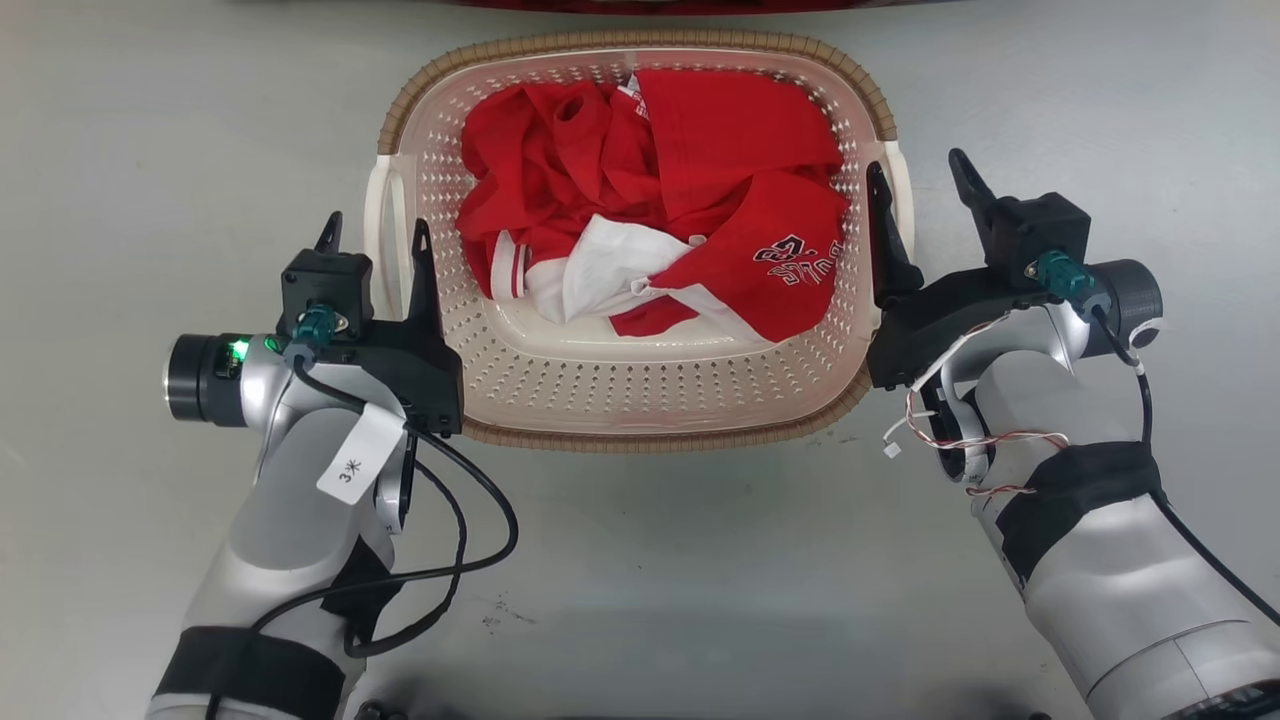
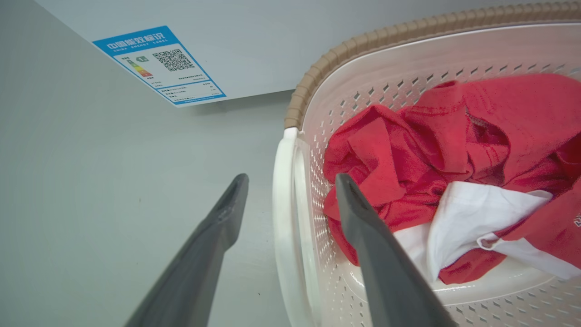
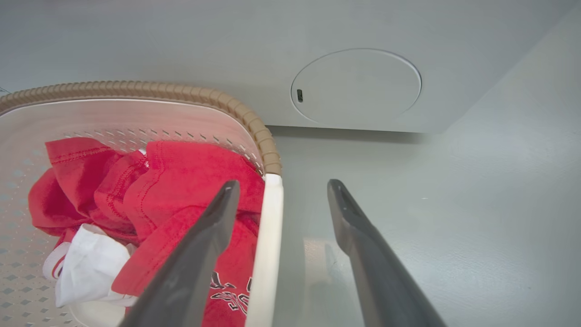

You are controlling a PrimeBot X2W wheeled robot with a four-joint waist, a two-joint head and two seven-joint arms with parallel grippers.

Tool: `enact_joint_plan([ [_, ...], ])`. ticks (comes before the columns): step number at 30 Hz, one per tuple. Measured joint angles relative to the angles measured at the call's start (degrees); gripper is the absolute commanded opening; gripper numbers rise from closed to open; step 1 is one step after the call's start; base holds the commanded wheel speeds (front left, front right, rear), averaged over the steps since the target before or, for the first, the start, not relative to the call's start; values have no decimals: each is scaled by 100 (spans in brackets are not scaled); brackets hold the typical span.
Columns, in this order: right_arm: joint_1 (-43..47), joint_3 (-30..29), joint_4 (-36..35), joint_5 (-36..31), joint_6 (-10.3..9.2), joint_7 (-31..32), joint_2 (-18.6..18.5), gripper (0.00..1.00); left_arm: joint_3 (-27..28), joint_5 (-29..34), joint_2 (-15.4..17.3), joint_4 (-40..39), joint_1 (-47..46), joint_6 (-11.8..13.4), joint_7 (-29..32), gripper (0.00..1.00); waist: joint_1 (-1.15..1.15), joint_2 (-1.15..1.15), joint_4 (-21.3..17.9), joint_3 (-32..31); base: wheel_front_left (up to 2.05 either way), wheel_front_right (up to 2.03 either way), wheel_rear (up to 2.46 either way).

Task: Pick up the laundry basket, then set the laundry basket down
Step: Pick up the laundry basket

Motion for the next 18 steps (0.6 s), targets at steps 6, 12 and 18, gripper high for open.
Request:
enact_joint_plan([
  [6,-44,193,240,224,-54,0,-3,100,-4,-3,-9,337,-128,-52,20,100,0,0,2,93,0,0,0],
  [12,-116,425,381,443,-76,0,-4,100,-70,-231,-8,525,-269,-105,63,100,0,0,3,142,0,0,0],
  [18,-144,682,423,700,-127,26,-5,100,-183,-312,-12,735,-353,-204,153,100,-1,0,13,198,0,0,0],
])
